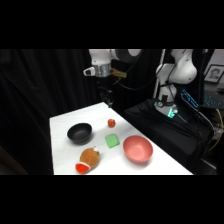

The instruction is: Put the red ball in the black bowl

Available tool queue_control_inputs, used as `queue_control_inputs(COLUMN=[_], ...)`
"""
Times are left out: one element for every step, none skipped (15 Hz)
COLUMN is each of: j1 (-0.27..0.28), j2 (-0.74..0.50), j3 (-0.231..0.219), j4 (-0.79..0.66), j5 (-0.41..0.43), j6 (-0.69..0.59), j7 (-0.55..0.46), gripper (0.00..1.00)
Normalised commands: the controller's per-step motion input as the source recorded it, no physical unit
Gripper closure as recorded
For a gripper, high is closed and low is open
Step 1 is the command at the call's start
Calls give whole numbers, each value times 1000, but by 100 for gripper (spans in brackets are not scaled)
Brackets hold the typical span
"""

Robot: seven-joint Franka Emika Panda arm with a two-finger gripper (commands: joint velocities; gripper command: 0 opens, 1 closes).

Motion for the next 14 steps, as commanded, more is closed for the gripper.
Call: queue_control_inputs(j1=[-78,-83,-85,-89,-95,-97,-97,-102,-100,-98,-87,-78,-66,-58], j2=[-272,-272,-266,-252,-225,-185,-106,-15,31,86,104,121,143,151], j3=[-66,-71,-72,-77,-85,-93,-92,-97,-91,-86,-75,-60,-44,-31], j4=[-375,-390,-388,-380,-368,-341,-284,-235,-198,-159,-132,-100,-74,-55], j5=[-40,-39,-31,-16,-5,22,38,59,58,74,99,111,150,197], j6=[324,350,364,374,394,391,388,386,372,351,335,309,304,289], j7=[-163,-173,-177,-186,-197,-232,-236,-241,-223,-225,-245,-225,-230,-250], gripper=[0,0,0,0,0,0,0,0,0,0,0,0,0,0])
